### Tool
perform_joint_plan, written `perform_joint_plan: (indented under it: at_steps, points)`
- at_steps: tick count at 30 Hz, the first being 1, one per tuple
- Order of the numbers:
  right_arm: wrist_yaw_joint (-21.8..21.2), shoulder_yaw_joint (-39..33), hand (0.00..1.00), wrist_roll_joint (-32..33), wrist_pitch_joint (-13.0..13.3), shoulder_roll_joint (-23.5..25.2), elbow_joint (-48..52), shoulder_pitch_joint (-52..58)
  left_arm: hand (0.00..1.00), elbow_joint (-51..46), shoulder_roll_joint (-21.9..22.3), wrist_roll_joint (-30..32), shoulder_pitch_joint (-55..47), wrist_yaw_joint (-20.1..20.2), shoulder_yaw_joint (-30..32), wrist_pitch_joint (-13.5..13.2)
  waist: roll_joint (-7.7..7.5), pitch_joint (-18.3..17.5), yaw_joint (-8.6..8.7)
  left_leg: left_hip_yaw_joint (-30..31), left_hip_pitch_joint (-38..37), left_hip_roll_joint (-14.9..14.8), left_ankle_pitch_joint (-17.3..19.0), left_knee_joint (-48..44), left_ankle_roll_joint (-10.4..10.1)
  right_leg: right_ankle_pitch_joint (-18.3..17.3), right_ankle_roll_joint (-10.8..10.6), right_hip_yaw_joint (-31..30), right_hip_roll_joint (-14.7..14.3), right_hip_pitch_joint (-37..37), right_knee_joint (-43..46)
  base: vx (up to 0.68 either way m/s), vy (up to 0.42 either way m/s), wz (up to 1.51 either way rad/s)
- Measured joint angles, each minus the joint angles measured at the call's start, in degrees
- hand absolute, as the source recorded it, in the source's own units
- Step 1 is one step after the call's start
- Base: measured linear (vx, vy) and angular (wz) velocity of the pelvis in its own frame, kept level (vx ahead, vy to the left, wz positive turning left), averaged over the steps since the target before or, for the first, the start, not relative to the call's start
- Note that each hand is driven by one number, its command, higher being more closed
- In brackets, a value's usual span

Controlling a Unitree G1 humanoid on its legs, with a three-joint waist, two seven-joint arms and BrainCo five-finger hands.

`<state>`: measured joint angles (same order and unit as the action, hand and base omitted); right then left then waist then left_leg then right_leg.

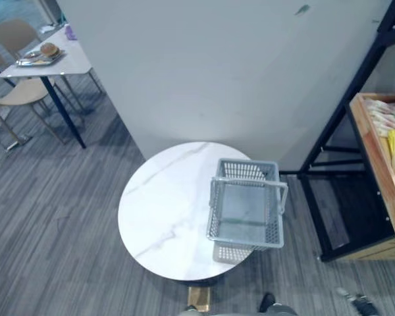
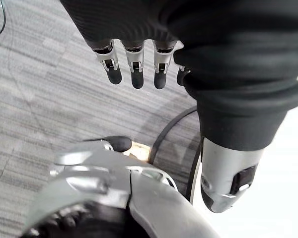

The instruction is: Pick vegetable in the basket

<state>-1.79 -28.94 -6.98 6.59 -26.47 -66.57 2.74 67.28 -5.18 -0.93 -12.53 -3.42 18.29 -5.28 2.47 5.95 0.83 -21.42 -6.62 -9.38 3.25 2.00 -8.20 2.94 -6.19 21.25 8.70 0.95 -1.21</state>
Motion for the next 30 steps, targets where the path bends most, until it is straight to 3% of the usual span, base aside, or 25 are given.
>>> perform_joint_plan:
  at_steps: [3,9,11,16,19,24,30]
  points:
    - [0.0,1.0,0.0,-1.0,-0.1,-3.3,4.8,-2.1,0.0,0.5,-0.3,0.0,-0.5,1.1,-1.0,0.4,0.24,-0.4,0.68,-1.8,-0.2,0.8,0.1,0.6,0.0,0.8,-0.1,-2.0,0.5,-1.4,0.0,0.01,0.065,-0.36]
    - [-0.1,15.6,0.0,-2.1,0.1,-7.7,28.2,-5.0,0.0,-0.2,-1.4,0.0,0.1,2.5,-6.9,0.4,0.07,-0.9,0.84,-3.7,-0.6,1.4,0.2,1.5,-0.1,1.1,-0.2,-4.2,0.2,-2.8,0.2,0.01,-0.002,-0.17]
    - [-0.1,20.6,0.0,-2.9,1.2,-9.0,37.1,-6.7,0.0,-0.5,-1.8,0.0,0.1,2.6,-7.4,0.4,-0.78,-1.1,0.77,-3.7,-0.7,1.5,0.1,1.7,0.0,1.1,-0.2,-4.2,0.2,-2.9,0.2,0.0,0.0,0.0]
    - [-1.3,32.6,0.0,-6.9,3.7,-9.0,47.0,-12.3,0.0,-1.6,-3.1,0.0,0.2,2.6,-7.9,0.4,-3.11,-1.6,0.44,-3.4,-0.5,1.7,0.1,1.8,0.0,1.5,-0.1,-4.1,0.4,-3.4,0.2,0.01,-0.002,0.0]
    - [-2.0,40.5,0.0,-9.2,4.6,-9.0,48.0,-17.4,0.0,-1.6,-4.0,0.5,0.8,2.5,-8.2,0.5,-4.34,-1.8,-0.04,-3.3,-0.4,1.9,0.1,1.8,0.0,1.7,0.0,-4.0,0.5,-3.4,0.1,0.0,0.0,0.0]
    - [-2.8,50.2,0.0,-10.6,5.2,-8.0,44.6,-26.5,0.0,-1.8,-3.7,1.9,2.1,2.1,-9.1,0.4,-4.34,-1.8,-2.53,-2.4,0.5,2.1,-0.2,1.7,0.4,2.5,0.0,-3.2,0.7,-3.1,-1.1,-0.02,-0.015,0.08]
    - [-3.7,54.8,0.0,-10.8,4.4,-3.6,33.8,-34.1,0.0,-1.9,-3.0,1.7,2.4,1.3,-9.3,0.4,-4.03,0.0,-3.8,-0.6,1.5,2.1,-0.6,1.6,1.1,2.5,0.1,-1.6,0.8,-2.8,-1.4,-0.03,-0.03,0.15]
